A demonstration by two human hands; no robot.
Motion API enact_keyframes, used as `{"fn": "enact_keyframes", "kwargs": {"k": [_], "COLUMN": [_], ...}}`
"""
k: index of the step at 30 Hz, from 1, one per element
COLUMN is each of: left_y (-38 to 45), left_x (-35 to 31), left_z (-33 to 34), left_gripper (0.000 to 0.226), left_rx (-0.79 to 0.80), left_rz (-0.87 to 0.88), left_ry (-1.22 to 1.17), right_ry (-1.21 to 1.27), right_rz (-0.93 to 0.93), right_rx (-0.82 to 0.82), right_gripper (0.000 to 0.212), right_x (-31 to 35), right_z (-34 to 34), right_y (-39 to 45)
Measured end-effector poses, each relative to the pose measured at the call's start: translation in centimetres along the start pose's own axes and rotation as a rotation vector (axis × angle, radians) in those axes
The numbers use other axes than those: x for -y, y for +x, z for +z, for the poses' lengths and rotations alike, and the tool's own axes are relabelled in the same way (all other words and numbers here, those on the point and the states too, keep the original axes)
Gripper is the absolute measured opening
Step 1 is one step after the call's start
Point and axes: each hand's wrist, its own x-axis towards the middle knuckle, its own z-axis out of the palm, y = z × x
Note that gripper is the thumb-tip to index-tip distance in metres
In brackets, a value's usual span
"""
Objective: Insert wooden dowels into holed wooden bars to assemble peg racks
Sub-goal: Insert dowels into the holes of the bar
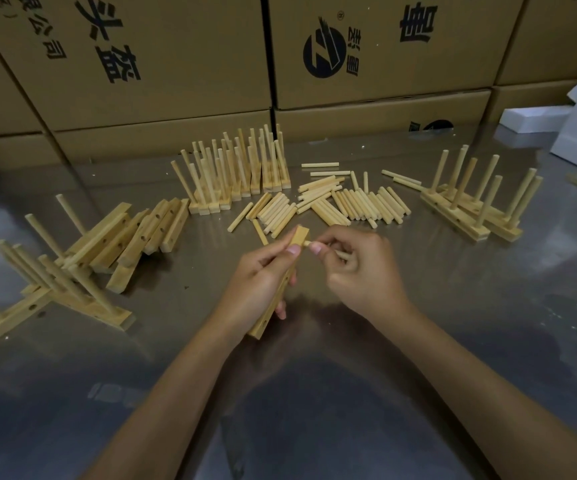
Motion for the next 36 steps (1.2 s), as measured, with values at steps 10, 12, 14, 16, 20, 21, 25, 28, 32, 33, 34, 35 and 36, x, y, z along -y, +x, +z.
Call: {"fn": "enact_keyframes", "kwargs": {"k": [10,12,14,16,20,21,25,28,32,33,34,35,36], "left_y": [0.3,0.4,0.5,0.8,1.3,1.4,1.6,1.7,1.8,1.9,1.9,1.9,1.9], "left_x": [0.5,0.2,0.0,-0.1,0.1,0.1,-0.2,-0.2,0.0,0.1,0.2,0.2,0.2], "left_z": [0.7,0.5,0.2,-0.2,-1.8,-2.3,-3.4,-3.6,-3.9,-3.9,-3.9,-3.8,-3.8], "left_gripper": [0.038,0.029,0.024,0.022,0.031,0.031,0.026,0.025,0.028,0.028,0.028,0.028,0.028], "left_rx": [0.023,0.03,0.005,-0.074,-0.226,-0.248,-0.314,-0.334,-0.329,-0.333,-0.335,-0.334,-0.333], "left_rz": [-0.041,-0.094,-0.161,-0.242,-0.332,-0.332,-0.362,-0.378,-0.381,-0.382,-0.382,-0.382,-0.384], "left_ry": [0.144,0.09,-0.022,-0.18,-0.418,-0.476,-0.665,-0.692,-0.716,-0.718,-0.716,-0.71,-0.7], "right_ry": [0.263,0.366,0.469,0.539,0.425,0.331,-0.102,-0.336,-0.512,-0.522,-0.532,-0.546,-0.562], "right_rz": [0.331,0.405,0.431,0.417,0.449,0.446,0.227,0.171,0.145,0.129,0.117,0.116,0.125], "right_rx": [0.179,0.194,0.23,0.265,0.214,0.187,0.242,0.386,0.438,0.435,0.432,0.429,0.418], "right_gripper": [0.009,0.022,0.038,0.048,0.034,0.027,0.03,0.035,0.027,0.025,0.023,0.021,0.021], "right_x": [0.2,0.3,0.4,0.2,-1.1,-1.5,-1.8,-0.9,-1.2,-1.4,-1.6,-1.8,-1.9], "right_z": [-1.1,-1.4,-2.0,-2.4,-1.0,-0.1,3.4,5.6,6.6,6.3,6.0,5.7,5.4], "right_y": [0.9,1.2,1.4,1.5,1.7,2.0,5.3,7.7,8.5,8.2,7.9,7.5,7.1]}}
